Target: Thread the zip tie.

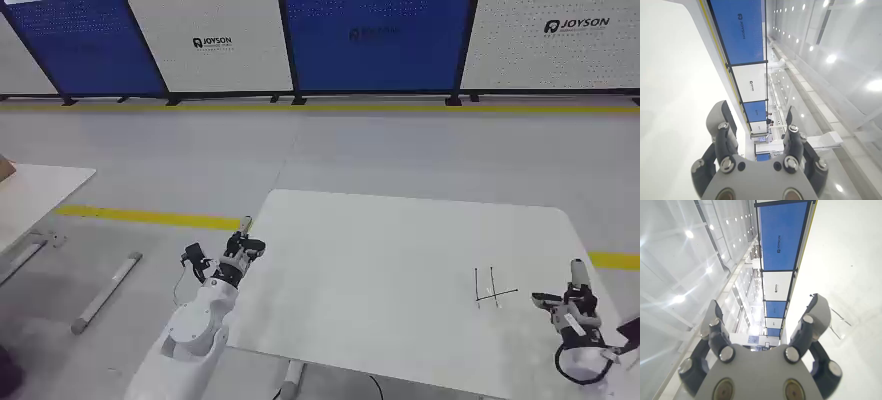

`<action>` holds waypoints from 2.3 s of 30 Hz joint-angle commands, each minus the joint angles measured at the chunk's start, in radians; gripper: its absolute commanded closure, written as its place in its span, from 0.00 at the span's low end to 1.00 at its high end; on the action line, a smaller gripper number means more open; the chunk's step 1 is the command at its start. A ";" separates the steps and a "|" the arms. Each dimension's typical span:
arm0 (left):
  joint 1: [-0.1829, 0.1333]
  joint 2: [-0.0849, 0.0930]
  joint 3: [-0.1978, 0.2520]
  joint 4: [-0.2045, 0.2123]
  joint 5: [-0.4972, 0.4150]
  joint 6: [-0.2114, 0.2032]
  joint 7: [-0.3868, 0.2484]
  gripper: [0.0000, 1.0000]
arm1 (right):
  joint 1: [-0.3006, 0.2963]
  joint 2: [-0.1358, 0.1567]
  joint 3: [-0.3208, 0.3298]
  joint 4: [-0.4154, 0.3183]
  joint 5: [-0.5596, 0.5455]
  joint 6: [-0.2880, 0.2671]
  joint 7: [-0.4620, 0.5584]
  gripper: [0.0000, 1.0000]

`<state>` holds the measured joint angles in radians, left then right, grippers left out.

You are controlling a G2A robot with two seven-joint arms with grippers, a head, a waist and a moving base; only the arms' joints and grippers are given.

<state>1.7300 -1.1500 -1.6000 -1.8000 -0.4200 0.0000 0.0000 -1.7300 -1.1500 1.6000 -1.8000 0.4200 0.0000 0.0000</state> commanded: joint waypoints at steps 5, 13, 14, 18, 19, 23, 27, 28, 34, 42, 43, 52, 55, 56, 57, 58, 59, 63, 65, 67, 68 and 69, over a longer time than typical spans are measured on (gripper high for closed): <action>0.000 0.000 0.000 0.000 0.000 0.000 0.000 0.00 | -0.007 0.008 0.054 -0.018 0.012 0.035 0.118 0.00; 0.000 0.000 0.000 0.000 0.000 0.000 0.000 0.00 | 0.018 0.047 0.244 -0.053 -0.078 0.149 0.450 0.00; 0.000 0.000 0.000 0.000 0.000 0.000 0.000 0.00 | 0.032 0.054 0.252 -0.059 -0.117 0.159 0.505 0.00; 0.000 0.000 0.000 0.000 0.000 0.000 0.000 0.00 | 0.105 0.086 0.254 -0.016 -0.211 0.156 0.873 0.00; 0.000 0.000 0.000 0.000 0.000 0.000 0.000 0.00 | 0.105 0.086 0.254 -0.016 -0.211 0.156 0.873 0.00; 0.000 0.000 0.000 0.000 0.000 0.000 0.000 0.00 | 0.105 0.086 0.254 -0.016 -0.211 0.156 0.873 0.00; 0.000 0.000 0.000 0.000 0.000 0.000 0.000 0.00 | 0.105 0.086 0.254 -0.016 -0.211 0.156 0.873 0.00; 0.000 0.000 0.000 0.000 0.000 0.000 0.000 0.00 | 0.105 0.086 0.254 -0.016 -0.211 0.156 0.873 0.00; 0.000 0.000 0.000 0.000 0.000 0.000 0.000 0.00 | 0.108 0.086 0.252 -0.017 -0.208 0.155 0.882 0.00; 0.000 0.000 0.000 0.000 0.000 0.000 0.000 0.00 | 0.267 0.129 0.327 0.073 -0.231 0.174 1.171 0.00; 0.000 0.000 0.000 0.000 0.000 0.000 0.000 0.00 | 0.292 0.136 0.323 0.089 -0.254 0.178 1.213 0.00; 0.000 0.000 0.000 0.000 0.000 0.000 0.000 0.00 | 0.602 0.196 0.073 0.431 -0.372 0.229 1.390 0.00; 0.000 0.000 0.000 0.000 0.000 0.000 0.000 0.00 | 0.676 0.214 -0.036 0.559 -0.340 0.203 1.390 0.00; 0.000 0.000 0.000 0.000 0.000 0.000 0.000 0.00 | 0.690 0.219 -0.070 0.588 -0.330 0.193 1.390 0.00; 0.000 0.000 0.000 0.000 0.000 0.000 0.000 0.00 | 0.707 0.225 -0.101 0.616 -0.332 0.182 1.390 0.00; 0.000 0.000 0.000 0.000 0.000 0.000 0.000 0.00 | 0.728 0.232 -0.136 0.651 -0.331 0.173 1.390 0.00; 0.000 0.000 0.000 0.000 0.000 0.000 0.000 0.00 | 0.728 0.232 -0.136 0.651 -0.331 0.173 1.390 0.00; 0.000 0.000 0.000 0.000 0.000 0.000 0.000 0.00 | 0.728 0.232 -0.136 0.651 -0.331 0.173 1.390 0.00; 0.000 0.000 0.000 0.000 0.000 0.000 0.000 0.00 | 0.728 0.232 -0.136 0.651 -0.331 0.173 1.390 0.00; 0.000 0.000 0.000 0.000 0.000 0.000 0.000 0.00 | 0.728 0.232 -0.136 0.651 -0.331 0.173 1.390 0.00; 0.000 0.000 0.000 0.000 0.000 0.000 0.000 0.00 | 0.728 0.232 -0.136 0.651 -0.331 0.173 1.390 0.00; 0.000 0.000 0.000 0.000 0.000 0.000 0.000 0.00 | 0.728 0.232 -0.136 0.651 -0.331 0.173 1.390 0.00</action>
<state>1.7300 -1.1500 -1.6000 -1.8000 -0.4200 0.0000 0.0000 -1.0025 -0.9176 1.4641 -1.1489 0.0886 0.1727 1.3900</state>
